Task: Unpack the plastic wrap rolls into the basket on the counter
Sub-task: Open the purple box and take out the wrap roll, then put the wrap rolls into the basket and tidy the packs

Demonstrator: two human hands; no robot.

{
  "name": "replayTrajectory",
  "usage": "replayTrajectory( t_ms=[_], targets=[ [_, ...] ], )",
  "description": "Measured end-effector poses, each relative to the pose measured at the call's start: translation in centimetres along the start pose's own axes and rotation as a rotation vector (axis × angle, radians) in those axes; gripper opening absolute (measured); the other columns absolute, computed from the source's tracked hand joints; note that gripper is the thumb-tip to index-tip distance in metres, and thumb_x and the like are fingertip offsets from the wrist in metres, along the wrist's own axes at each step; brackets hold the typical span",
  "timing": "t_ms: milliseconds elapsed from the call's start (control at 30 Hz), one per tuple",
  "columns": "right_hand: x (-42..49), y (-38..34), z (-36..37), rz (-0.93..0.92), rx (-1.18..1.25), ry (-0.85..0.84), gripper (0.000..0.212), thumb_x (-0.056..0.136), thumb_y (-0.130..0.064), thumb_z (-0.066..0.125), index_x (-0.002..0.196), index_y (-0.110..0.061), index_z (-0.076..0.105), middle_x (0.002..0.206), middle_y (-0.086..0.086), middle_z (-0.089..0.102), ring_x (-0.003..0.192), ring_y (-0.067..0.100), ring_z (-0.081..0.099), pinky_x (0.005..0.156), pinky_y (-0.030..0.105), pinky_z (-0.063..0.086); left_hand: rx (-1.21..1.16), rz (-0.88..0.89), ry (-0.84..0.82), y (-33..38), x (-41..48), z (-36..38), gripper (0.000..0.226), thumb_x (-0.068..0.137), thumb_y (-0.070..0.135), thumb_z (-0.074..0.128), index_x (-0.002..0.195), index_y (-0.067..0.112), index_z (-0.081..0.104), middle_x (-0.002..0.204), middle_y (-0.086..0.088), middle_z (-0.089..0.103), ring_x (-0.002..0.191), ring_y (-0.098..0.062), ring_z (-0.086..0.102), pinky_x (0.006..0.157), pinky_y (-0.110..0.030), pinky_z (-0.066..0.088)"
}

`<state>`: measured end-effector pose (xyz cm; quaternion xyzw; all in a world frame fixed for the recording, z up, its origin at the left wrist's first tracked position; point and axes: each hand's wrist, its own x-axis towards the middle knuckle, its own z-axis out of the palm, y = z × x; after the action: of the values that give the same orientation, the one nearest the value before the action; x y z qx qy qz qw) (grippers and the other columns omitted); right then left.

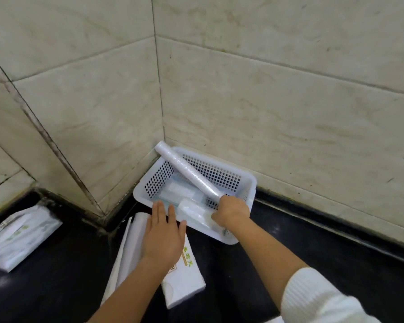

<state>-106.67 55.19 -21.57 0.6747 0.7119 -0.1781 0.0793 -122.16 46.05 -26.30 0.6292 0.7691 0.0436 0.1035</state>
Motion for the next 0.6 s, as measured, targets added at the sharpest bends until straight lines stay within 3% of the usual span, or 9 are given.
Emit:
replayTrajectory(
  t_ms=[100, 267, 400, 500, 600],
  targets=[
    [-0.3, -0.5, -0.5, -0.063, -0.031, 0.038, 0.032, 0.086, -0.034, 0.061, 0.109, -0.012, 0.057, 0.084, 0.001, 0.051, 0.073, 0.021, 0.054, 0.062, 0.031, 0.043, -0.036, -0.012, 0.001, -0.2, -0.1, 0.1, 0.065, 0.100, 0.048, 0.016, 0.153, 0.012, 0.005, 0.161, -0.019, -0.002, 0.150, -0.029, -0.007, 0.122, -0.041, 0.005],
    [-4.7, -1.6, 0.4, -0.174, 0.305, 0.188, 0.032, 0.088, -0.036, 0.054, 0.110, -0.013, 0.061, 0.096, 0.007, 0.068, 0.091, 0.027, 0.064, 0.074, 0.033, 0.050, -0.340, 0.053, -0.006, -2.0, -0.7, -0.4, 0.058, 0.102, 0.040, 0.024, 0.153, 0.020, 0.007, 0.163, -0.009, -0.004, 0.150, -0.021, -0.009, 0.122, -0.039, 0.000],
    [-9.2, -3.5, 3.8, -0.305, 0.333, 0.186, 0.036, 0.087, -0.042, 0.053, 0.110, -0.015, 0.058, 0.101, 0.005, 0.065, 0.096, 0.025, 0.061, 0.077, 0.037, 0.051, -0.604, -0.089, 0.270, -7.3, -4.2, -0.7, 0.050, 0.102, 0.033, 0.032, 0.150, 0.021, 0.029, 0.161, -0.003, 0.017, 0.149, -0.016, 0.008, 0.119, -0.032, 0.007],
    [-11.1, -5.7, 7.7, -0.254, 0.171, 0.072, 0.067, 0.078, -0.057, 0.057, 0.129, -0.016, 0.042, 0.128, 0.006, 0.044, 0.118, 0.029, 0.042, 0.092, 0.047, 0.043, -0.663, -0.338, 0.309, -13.1, -8.4, 0.7, 0.046, 0.102, 0.026, 0.034, 0.146, 0.017, 0.037, 0.158, -0.009, 0.026, 0.147, -0.021, 0.017, 0.118, -0.034, 0.014],
    [-11.9, -7.2, 10.2, -0.099, 0.133, -0.079, 0.104, 0.069, -0.062, 0.064, 0.149, -0.023, 0.009, 0.140, 0.010, 0.025, 0.125, 0.033, 0.033, 0.099, 0.052, 0.037, -0.582, -0.490, 0.227, -18.3, -12.7, 3.0, 0.046, 0.101, 0.020, 0.038, 0.146, 0.009, 0.038, 0.157, -0.017, 0.027, 0.147, -0.030, 0.017, 0.121, -0.041, 0.015]
  ],
)
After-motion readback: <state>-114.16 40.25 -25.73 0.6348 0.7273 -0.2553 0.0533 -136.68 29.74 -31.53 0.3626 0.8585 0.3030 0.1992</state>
